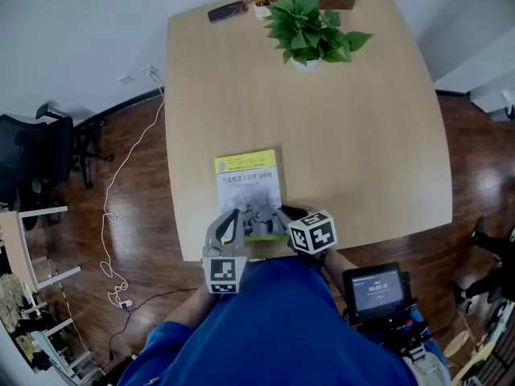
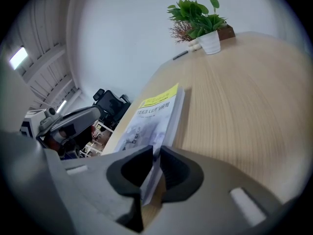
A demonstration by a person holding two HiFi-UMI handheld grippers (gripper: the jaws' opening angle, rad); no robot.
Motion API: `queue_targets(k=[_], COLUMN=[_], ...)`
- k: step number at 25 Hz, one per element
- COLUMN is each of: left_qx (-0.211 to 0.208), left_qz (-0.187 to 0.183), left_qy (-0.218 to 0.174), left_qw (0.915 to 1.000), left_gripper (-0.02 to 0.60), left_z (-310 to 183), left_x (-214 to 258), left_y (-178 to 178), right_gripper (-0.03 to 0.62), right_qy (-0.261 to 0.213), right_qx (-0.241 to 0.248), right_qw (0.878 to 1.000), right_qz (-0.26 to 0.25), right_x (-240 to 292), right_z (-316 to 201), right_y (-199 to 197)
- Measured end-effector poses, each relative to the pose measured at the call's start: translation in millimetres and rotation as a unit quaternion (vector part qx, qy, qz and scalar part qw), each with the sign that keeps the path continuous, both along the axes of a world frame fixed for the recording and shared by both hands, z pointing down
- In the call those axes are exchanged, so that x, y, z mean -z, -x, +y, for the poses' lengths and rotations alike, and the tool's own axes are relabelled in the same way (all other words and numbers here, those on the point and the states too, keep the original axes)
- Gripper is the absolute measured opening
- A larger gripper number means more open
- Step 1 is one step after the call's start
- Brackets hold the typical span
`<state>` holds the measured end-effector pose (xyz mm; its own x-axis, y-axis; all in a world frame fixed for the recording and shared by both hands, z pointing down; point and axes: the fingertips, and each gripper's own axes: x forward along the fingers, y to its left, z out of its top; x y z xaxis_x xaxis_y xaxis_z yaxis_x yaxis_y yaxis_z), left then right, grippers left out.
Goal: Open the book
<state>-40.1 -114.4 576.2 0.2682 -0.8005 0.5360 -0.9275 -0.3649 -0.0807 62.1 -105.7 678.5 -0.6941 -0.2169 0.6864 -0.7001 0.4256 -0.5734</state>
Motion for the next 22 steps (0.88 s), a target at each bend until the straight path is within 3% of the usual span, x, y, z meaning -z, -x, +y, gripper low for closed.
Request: queue_targets(k=[9,22], left_qx=[0.003,0.01], left_qz=[0.0,-0.005], left_qy=[-0.003,-0.016], left_qw=[1.0,0.9998], left_gripper=[0.008,0.008], left_z=[4,8], left_x=[-1,4], left_y=[-1,-1], right_gripper=[0.044,0.01], right_qy=[0.029,-0.002], right_qx=[0.029,0.032], right_qw=[0.999,0.999], right_qz=[-0.02,-0.017], right_x=[-2,12], right_z=[16,17], right_y=[-2,1])
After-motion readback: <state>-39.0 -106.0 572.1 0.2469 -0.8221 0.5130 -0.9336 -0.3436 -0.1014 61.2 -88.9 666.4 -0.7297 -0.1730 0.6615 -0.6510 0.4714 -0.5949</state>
